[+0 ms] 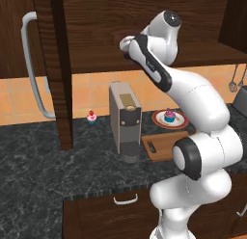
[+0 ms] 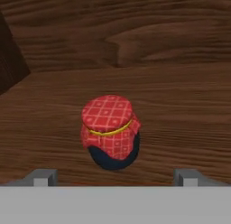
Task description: From the different types of pastries on the counter, select a croissant and place it on the cutting board. Then retrieve a jar of jam from the cabinet and place it alongside the croissant on the cutting board.
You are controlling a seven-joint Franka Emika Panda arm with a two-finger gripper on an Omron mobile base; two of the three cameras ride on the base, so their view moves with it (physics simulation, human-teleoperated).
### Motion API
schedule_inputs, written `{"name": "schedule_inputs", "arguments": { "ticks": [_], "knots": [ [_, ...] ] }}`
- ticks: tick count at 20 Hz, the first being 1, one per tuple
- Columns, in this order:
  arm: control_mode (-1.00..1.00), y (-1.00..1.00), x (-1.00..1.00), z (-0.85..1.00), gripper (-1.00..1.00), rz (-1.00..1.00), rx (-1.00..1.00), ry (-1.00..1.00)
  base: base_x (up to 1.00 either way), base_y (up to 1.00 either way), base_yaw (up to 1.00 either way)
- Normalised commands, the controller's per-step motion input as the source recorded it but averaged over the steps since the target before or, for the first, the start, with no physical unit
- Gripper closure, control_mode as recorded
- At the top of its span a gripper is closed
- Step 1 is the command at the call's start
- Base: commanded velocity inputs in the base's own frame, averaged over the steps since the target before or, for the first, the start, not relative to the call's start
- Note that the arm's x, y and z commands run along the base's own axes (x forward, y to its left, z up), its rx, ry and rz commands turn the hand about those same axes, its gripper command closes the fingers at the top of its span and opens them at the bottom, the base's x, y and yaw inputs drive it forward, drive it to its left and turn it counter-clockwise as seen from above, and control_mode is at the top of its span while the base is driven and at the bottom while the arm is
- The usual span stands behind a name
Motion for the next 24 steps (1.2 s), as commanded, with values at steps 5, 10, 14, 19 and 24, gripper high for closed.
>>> {"name": "schedule_inputs", "arguments": {
  "ticks": [5,10,14,19,24],
  "knots": [
    [-1.00,0.28,0.31,0.00,-1.00,0.04,0.00,0.00,0.00,0.00,0.00],
    [-1.00,0.01,0.18,0.00,-1.00,0.05,0.00,0.00,0.00,0.00,0.00],
    [-1.00,0.00,0.12,0.00,-1.00,0.05,0.00,0.00,0.00,0.00,0.00],
    [-1.00,0.07,0.11,0.00,-1.00,0.03,0.00,0.00,0.00,0.00,0.00],
    [-1.00,0.06,0.08,0.00,-1.00,0.03,0.00,0.00,0.00,0.00,0.00]
  ]
}}
